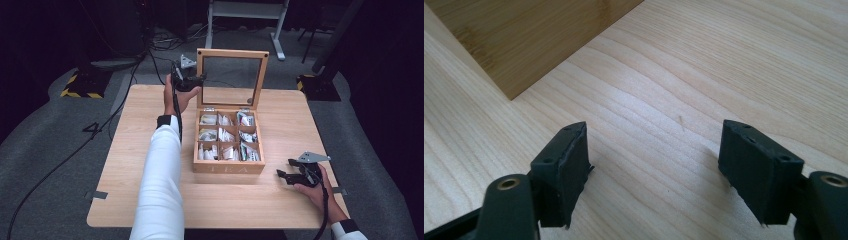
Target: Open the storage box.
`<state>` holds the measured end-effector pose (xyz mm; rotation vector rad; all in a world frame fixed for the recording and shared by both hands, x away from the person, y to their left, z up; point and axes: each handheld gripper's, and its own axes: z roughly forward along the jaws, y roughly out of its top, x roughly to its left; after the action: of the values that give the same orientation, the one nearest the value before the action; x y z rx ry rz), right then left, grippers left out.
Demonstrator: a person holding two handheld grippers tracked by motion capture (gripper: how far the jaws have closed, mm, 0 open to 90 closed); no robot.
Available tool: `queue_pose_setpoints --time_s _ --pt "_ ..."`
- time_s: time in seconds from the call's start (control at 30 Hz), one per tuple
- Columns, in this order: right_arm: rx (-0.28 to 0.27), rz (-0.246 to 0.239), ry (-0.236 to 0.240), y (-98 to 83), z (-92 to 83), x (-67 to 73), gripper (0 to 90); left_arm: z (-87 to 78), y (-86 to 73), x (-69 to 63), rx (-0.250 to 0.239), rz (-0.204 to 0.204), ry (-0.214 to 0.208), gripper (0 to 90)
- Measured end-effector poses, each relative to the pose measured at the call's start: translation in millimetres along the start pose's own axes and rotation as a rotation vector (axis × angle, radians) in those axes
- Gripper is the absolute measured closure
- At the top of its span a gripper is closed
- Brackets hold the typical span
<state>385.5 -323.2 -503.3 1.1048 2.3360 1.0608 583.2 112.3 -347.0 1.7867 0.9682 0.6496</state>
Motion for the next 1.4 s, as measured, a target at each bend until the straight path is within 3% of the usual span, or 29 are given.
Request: queue_pose_setpoints --time_s 0.3,0.33,0.4,0.83,0.93,1.17,1.27,1.4 --pt "0.004 -0.008 0.024 0.2 0.4 -1.2 24.3 6.8 -22.4 -0.8 0.058 0.008 0.003 55.5" --pt "0.004 -0.008 0.024 0.2 0.5 -1.1 24.2 9.7 -28.8 -0.6 0.098 0.021 0.007 54.8" --pt "0.006 -0.014 0.019 0.3 0.6 -0.4 24.2 11.7 -35.5 0.3 0.121 0.029 0.0 55.6" --pt "0.008 -0.019 0.016 0.4 0.8 0.2 23.9 13.5 -53.8 -3.9 0.147 0.03 -0.01 54.2" --pt "0.008 -0.02 0.014 0.4 0.9 0.5 23.9 6.5 -49.4 -4.2 0.129 0.036 -0.002 52.2" --pt "0.009 -0.017 0.008 0.4 0.9 0.2 24.0 -8.6 -43.2 -6.4 0.145 0.054 0.004 40.1" --pt "0.007 -0.016 0.008 0.3 1.0 0.3 23.9 -26.7 -42.4 -9.2 0.154 0.102 -0.009 33.2" --pt "0.009 -0.009 0.0 0.6 0.9 0.1 23.9 -48.6 -42.8 -13.0 0.159 0.112 -0.029 27.8"
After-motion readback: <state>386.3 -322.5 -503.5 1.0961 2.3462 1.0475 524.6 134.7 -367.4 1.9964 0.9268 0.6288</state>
